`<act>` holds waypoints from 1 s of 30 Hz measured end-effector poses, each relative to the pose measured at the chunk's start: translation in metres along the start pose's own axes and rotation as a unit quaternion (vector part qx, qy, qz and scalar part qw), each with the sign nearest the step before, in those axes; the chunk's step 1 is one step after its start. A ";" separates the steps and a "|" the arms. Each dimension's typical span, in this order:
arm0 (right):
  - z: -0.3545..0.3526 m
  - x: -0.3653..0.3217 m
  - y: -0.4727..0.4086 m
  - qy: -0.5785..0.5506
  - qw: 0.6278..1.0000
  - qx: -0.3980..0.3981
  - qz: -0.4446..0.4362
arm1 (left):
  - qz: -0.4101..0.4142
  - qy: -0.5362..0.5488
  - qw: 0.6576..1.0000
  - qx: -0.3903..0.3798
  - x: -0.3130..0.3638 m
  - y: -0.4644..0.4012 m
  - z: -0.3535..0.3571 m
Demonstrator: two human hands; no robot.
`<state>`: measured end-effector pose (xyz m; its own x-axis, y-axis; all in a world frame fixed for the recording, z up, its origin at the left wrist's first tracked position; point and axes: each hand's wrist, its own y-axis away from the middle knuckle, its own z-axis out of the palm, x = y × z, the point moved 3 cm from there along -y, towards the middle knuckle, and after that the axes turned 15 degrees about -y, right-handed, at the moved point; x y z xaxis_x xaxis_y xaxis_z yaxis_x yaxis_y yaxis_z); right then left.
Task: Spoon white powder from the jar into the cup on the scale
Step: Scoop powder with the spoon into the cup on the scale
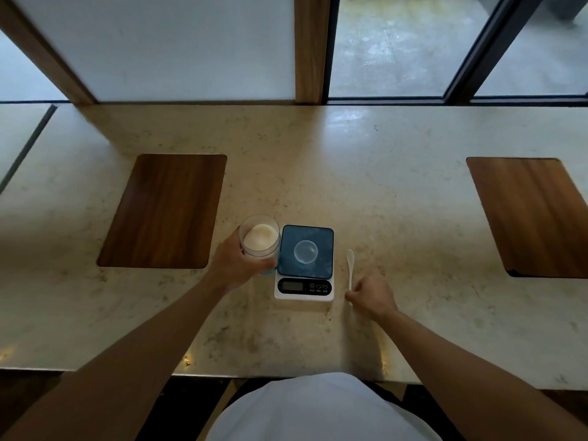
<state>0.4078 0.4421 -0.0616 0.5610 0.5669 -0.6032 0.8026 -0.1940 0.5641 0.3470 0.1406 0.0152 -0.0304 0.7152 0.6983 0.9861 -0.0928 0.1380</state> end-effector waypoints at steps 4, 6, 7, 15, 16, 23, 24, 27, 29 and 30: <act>-0.011 -0.011 0.004 -0.029 0.998 0.041 -0.034 | -0.015 -0.004 1.000 0.005 -0.002 -0.001 -0.004; -0.021 -0.020 0.006 -0.050 0.995 0.063 -0.060 | -0.012 -0.006 1.000 0.005 -0.002 -0.002 -0.006; -0.027 -0.026 0.006 -0.074 0.992 0.070 -0.073 | -0.011 -0.006 1.000 0.007 -0.002 -0.003 -0.008; -0.060 -0.099 0.016 -0.090 0.958 0.068 -0.263 | -0.003 -0.029 1.000 0.006 -0.003 -0.009 -0.013; -0.061 -0.107 0.019 -0.091 0.952 0.066 -0.283 | -0.001 -0.034 0.999 0.008 -0.003 -0.010 -0.014; -0.065 -0.151 0.038 -0.139 0.919 0.050 -0.365 | 0.000 -0.064 0.998 0.011 -0.005 -0.014 -0.019; -0.065 -0.154 0.040 -0.129 0.917 0.042 -0.375 | 0.000 -0.068 0.998 0.008 -0.005 -0.013 -0.019; -0.060 -0.163 0.047 -0.083 0.906 0.025 -0.415 | 0.015 -0.085 0.996 0.000 -0.001 -0.014 -0.018; -0.054 -0.169 0.050 -0.041 0.900 0.014 -0.434 | 0.027 -0.102 0.994 0.000 0.001 -0.015 -0.018; -0.051 -0.172 0.050 -0.021 0.898 0.010 -0.439 | 0.034 -0.112 0.993 -0.001 0.001 -0.017 -0.018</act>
<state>0.3414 0.3760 0.0994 -0.2840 0.4784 -0.8310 0.9426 0.2983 -0.1504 0.3276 0.1305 0.0264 0.0741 0.8431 0.5327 0.9843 -0.1477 0.0968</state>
